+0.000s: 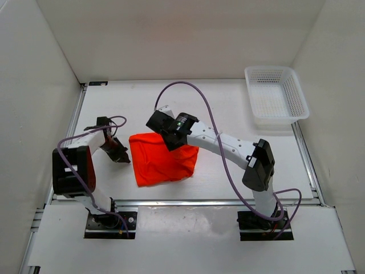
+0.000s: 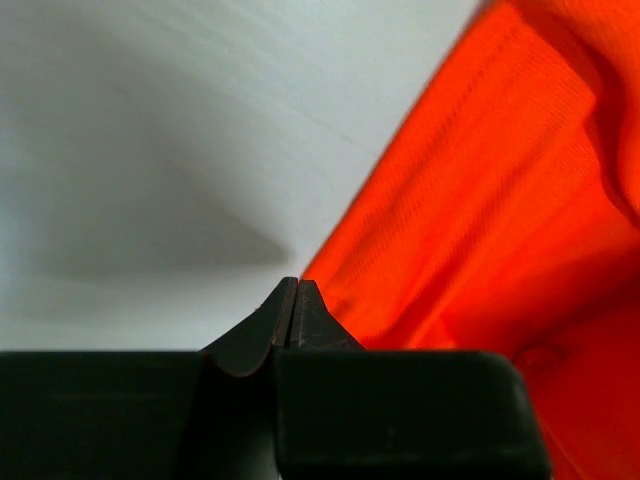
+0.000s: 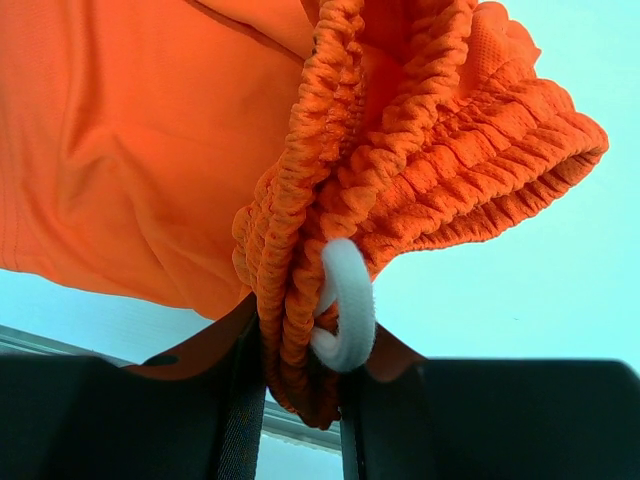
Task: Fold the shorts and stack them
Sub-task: Fold the shorts
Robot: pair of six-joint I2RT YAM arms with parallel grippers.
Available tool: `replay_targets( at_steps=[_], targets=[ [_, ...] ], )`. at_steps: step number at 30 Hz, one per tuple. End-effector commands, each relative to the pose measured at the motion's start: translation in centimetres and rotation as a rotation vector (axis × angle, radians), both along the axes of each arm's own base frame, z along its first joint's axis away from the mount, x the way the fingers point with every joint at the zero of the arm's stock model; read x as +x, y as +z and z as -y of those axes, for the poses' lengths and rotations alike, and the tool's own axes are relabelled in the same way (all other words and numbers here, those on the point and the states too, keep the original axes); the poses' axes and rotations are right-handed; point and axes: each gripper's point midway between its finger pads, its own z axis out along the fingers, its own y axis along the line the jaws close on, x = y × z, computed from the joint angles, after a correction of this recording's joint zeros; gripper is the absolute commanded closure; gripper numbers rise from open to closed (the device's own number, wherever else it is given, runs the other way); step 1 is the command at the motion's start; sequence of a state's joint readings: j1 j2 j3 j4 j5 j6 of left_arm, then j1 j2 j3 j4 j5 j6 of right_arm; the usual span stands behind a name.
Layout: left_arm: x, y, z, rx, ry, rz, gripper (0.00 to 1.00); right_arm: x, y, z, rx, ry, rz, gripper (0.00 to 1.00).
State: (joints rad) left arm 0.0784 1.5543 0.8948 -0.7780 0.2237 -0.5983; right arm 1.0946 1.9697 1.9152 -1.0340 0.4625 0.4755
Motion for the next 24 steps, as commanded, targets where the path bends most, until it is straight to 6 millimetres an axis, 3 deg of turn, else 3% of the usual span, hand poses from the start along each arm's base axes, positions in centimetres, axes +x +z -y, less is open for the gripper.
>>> replay_targets(
  at_steps=[1,7,10,13,18,19,21,22,24],
  targets=[
    [1.9,-0.7,0.2,0.009,0.004,0.033,0.9,0.4,2.6,1.0,0.039,-0.022,0.052,1.0],
    [2.6,-2.3,0.8,0.028,-0.031,-0.003,0.9,0.3,3.6,1.0,0.052,0.005,0.063,1.0],
    [2.8,-2.7,1.1,0.03,-0.052,-0.016,0.9,0.3,5.0,0.3,0.073,0.036,0.087,1.0],
    [2.8,-2.8,1.1,0.03,-0.052,-0.016,0.9,0.0,5.1,-0.9,0.065,0.082,0.097,1.0],
    [3.1,-2.5,1.1,0.03,-0.052,-0.007,0.9,-1.8,5.7,-4.9,0.098,0.211,0.09,1.0],
    [3.1,-2.5,1.1,0.03,-0.052,-0.007,0.9,-2.2,4.6,-5.9,0.086,0.23,0.065,1.0],
    [3.1,-2.5,1.1,0.03,-0.052,-0.007,0.9,-3.0,4.9,-7.7,0.104,0.282,0.071,1.0],
    [3.1,-2.5,1.1,0.03,-0.052,-0.007,0.9,-3.6,3.4,-8.6,0.085,0.3,0.05,1.0],
    [3.1,-2.5,1.1,0.03,-0.052,-0.007,0.9,-4.2,2.5,-9.8,0.091,0.325,0.023,1.0]
  ],
)
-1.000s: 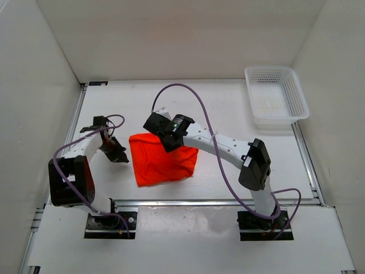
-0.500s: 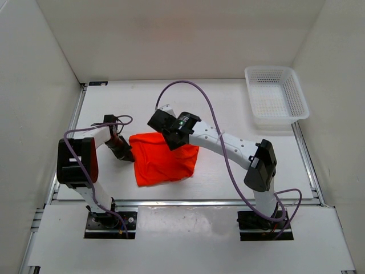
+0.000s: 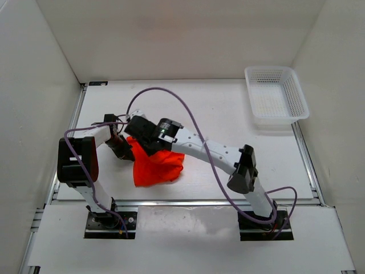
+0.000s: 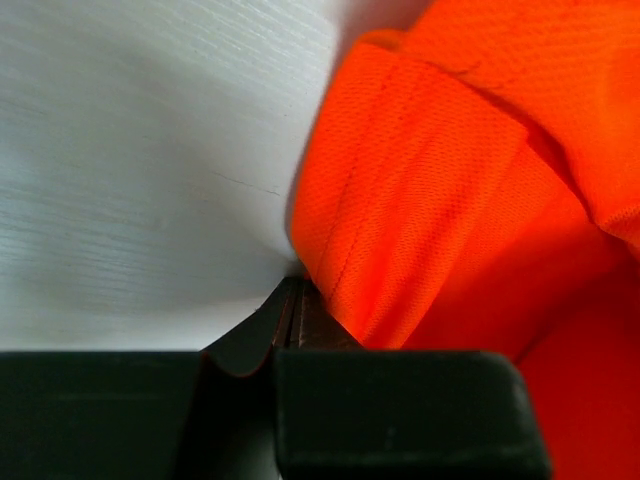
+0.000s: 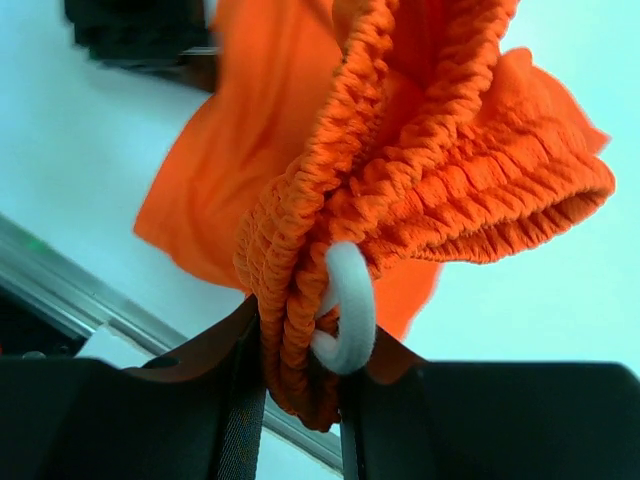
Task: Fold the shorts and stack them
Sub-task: Fold the shorts
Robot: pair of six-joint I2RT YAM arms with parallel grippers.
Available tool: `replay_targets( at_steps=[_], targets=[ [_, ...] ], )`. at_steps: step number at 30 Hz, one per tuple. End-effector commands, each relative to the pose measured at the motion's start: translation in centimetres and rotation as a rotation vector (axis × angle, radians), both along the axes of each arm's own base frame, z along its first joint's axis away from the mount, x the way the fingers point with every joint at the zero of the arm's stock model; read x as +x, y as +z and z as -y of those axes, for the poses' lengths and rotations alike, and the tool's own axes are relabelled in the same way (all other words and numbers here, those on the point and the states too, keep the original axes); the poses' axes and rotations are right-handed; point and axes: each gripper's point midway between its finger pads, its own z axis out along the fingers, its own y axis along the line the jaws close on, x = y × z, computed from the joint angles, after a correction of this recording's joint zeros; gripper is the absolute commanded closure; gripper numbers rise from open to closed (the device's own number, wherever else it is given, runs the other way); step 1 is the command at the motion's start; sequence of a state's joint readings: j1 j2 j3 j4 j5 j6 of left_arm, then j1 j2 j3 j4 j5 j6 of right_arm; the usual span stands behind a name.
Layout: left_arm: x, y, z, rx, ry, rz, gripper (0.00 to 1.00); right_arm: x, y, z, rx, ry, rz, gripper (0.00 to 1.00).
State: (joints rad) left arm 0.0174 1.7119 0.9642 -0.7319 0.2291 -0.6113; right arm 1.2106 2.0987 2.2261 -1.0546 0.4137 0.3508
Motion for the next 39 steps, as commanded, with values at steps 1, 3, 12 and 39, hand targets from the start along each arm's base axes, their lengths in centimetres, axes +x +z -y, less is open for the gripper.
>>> replay_targets(
  at_steps=[1,3,12,39],
  targets=[
    [1.3,-0.3,-0.6,0.039,-0.003,0.038,0.9,-1.5,-3.1,-2.4,-0.041,0.091,-0.051,0.97],
    [1.3,-0.3,-0.6,0.039,-0.003,0.038,0.9,-2.6,-3.4,-3.1,-0.023,0.118,-0.088,0.43],
    [2.3,5.8,-5.2,0.116,0.094,0.158,0.18,-2.5,6.3,1.1,0.272,0.072,0.014,0.09],
    [3.0,10.8,7.5,0.153,-0.475,0.298,0.86,4.4,-2.0,25.0,0.193,-0.603,-0.153,0.72]
  ],
)
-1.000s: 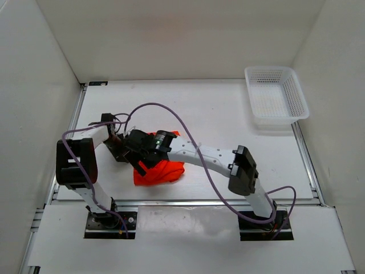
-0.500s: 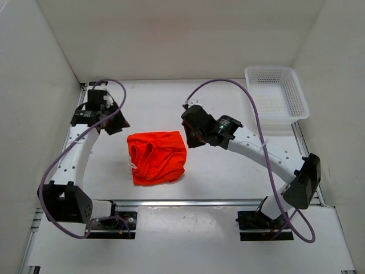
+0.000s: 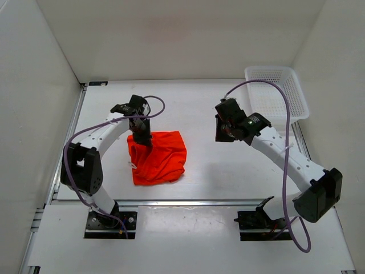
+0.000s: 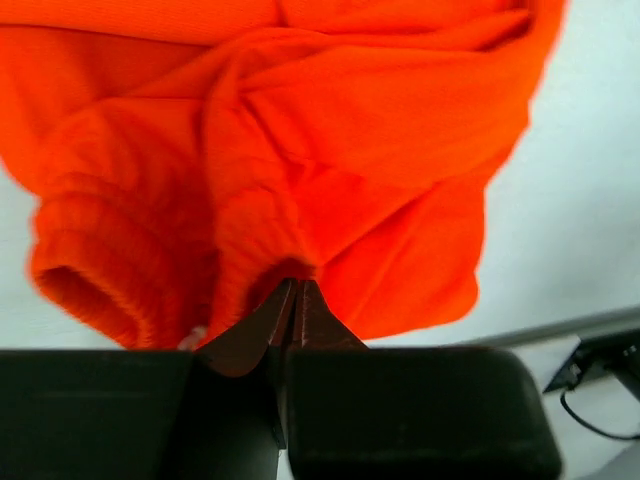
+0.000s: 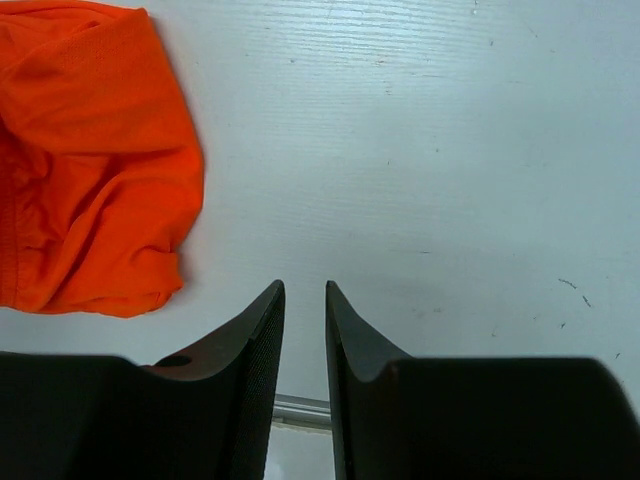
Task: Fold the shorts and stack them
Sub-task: Fold the shorts
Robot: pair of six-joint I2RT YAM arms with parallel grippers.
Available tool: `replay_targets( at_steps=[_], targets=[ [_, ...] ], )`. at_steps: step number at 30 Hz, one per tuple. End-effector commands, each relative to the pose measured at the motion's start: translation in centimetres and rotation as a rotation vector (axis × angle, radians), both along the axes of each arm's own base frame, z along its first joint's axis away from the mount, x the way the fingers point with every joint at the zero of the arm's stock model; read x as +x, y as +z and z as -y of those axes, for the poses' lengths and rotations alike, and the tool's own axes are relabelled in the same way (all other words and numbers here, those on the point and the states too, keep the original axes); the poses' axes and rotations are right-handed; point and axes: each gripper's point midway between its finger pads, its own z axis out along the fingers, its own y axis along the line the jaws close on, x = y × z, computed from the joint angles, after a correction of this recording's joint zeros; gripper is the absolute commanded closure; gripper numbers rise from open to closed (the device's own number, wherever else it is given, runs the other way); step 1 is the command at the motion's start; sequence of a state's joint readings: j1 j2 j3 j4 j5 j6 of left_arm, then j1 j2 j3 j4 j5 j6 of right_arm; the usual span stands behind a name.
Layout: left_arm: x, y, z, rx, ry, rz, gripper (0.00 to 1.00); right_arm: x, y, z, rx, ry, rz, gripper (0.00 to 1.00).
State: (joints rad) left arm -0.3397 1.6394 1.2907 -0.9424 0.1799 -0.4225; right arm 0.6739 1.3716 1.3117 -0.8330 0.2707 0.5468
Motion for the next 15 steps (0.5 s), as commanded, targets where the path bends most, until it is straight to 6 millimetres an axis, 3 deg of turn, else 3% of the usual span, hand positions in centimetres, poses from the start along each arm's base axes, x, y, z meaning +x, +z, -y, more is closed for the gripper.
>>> replay_targets(
  at_steps=[1,5,10,15],
  targets=[
    [1.1,0.7,-3.0,0.094,0.076,0.073,0.86,-0.8,-0.6,0.4,-0.006,0.009,-0.023,0.72],
    [0.8,-1.5,-6.7,0.133,0.185,0.033,0.86,-0.9,-0.6,0.6,0.0,0.005,-0.028,0.72],
    [0.5,-4.6,-6.8,0.12,0.192,-0.036,0.87,-0.9,-1.0,0.9,-0.012,0.0,-0.031,0.72],
    [0.6,-5.8,-7.4,0.146,0.204,-0.064,0.87,-1.1,-1.1,1.0,-0.017,0.0,-0.038,0.72]
  ],
)
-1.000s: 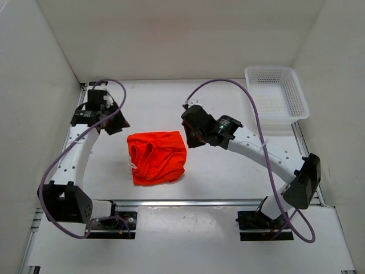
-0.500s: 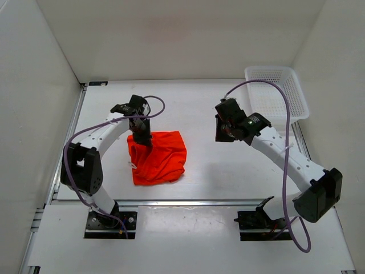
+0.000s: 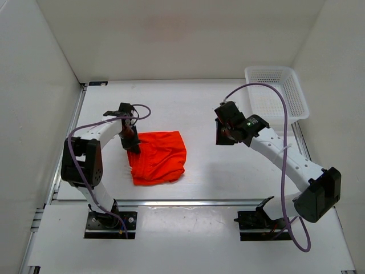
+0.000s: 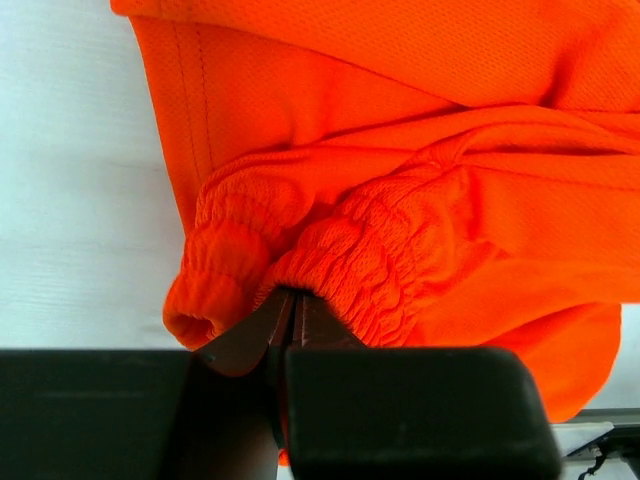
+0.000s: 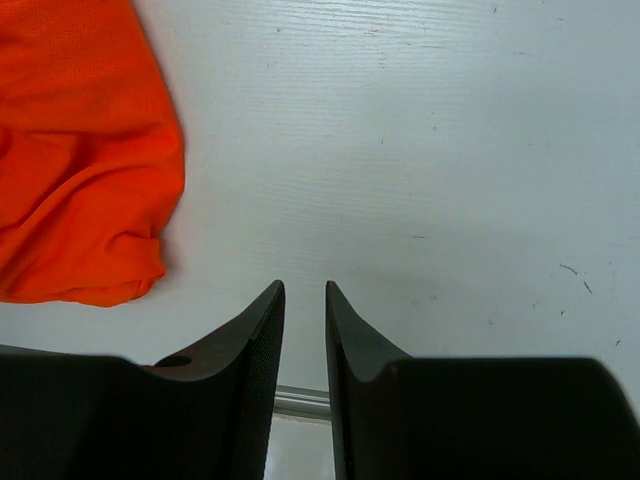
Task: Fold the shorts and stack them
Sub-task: Fold the shorts
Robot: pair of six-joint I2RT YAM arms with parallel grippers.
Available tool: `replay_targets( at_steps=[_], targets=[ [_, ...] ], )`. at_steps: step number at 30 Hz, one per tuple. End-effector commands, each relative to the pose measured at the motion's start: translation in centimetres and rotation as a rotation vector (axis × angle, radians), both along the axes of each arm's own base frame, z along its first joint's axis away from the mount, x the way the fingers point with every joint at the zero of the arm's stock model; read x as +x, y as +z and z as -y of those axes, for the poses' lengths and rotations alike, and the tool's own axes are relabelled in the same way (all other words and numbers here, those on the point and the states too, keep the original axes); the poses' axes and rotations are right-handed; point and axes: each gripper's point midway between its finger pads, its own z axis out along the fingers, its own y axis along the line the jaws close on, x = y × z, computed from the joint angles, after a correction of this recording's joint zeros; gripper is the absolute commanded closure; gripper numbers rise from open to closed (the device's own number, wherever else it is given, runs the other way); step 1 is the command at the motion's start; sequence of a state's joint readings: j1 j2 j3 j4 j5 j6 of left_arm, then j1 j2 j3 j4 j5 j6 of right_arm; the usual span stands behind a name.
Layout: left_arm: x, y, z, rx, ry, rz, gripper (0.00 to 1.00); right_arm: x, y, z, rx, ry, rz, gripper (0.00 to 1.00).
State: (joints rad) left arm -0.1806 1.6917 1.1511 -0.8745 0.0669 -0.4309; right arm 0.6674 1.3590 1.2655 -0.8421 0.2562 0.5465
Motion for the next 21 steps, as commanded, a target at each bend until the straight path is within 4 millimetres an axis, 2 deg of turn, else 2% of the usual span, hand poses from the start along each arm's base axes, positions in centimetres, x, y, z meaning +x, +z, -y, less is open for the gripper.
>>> replay_targets(
  at_steps=[1,4,6,7,8,9,10,11,13,14,16,17,18,19,21],
  targets=[
    [0.8,-0.2,-0.5,0.014,0.015,0.028,0.87,-0.1,0.6,0.5,0.0,-0.007,0.015,0.72],
    [1.2,0.6,-0.2,0.001,0.002,0.048,0.84,0.0,0.9,0.7,-0.008,-0.013,0.02,0.7],
    [1.3,2.9,-0.3,-0.018,-0.001,0.092,0.75,0.0,1.6,0.9,-0.006,-0.018,0.035,0.49],
    [1.9,4.6,-0.2,-0.023,-0.01,0.135,0.62,0.1,2.2,1.2,-0.011,-0.027,0.05,0.33],
    [2.1,6.6,-0.4,-0.021,-0.008,0.184,0.53,-0.1,2.5,1.5,-0.011,-0.042,0.055,0.09],
    [1.6,7.8,-1.2,-0.002,0.01,0.182,0.42,0.4,3.4,2.2,-0.008,-0.078,0.088,0.01],
    [2.4,10.0,-1.6,0.008,0.014,0.232,0.17,0.6,3.6,2.8,-0.02,-0.099,0.092,0.0],
    [2.3,11.2,-1.9,0.022,0.01,0.255,0.11,0.7,4.2,3.4,-0.017,-0.116,0.112,0.0],
    [1.7,14.0,-3.8,0.053,0.048,0.289,0.09,0.9,4.7,5.3,-0.026,-0.181,0.14,0.0],
    [2.2,16.0,-4.4,0.061,0.067,0.338,0.07,1.0,5.2,6.0,-0.027,-0.204,0.158,0.0],
    [1.7,18.9,-5.2,0.061,0.086,0.411,0.07,0.8,5.5,8.1,-0.033,-0.274,0.188,0.0],
    [1.7,20.4,-5.3,0.046,0.092,0.457,0.07,0.8,5.7,9.0,-0.041,-0.299,0.202,0.0],
    [1.7,21.4,-5.2,0.022,0.095,0.495,0.07,0.7,6.3,10.7,-0.055,-0.354,0.241,0.0],
    [1.1,23.2,-5.0,0.004,0.09,0.562,0.07,0.5,6.0,11.6,-0.074,-0.379,0.245,0.0],
    [0.8,25.3,-4.3,-0.043,0.081,0.657,0.07,0.2,6.5,13.9,-0.086,-0.452,0.278,0.0]
  ],
)
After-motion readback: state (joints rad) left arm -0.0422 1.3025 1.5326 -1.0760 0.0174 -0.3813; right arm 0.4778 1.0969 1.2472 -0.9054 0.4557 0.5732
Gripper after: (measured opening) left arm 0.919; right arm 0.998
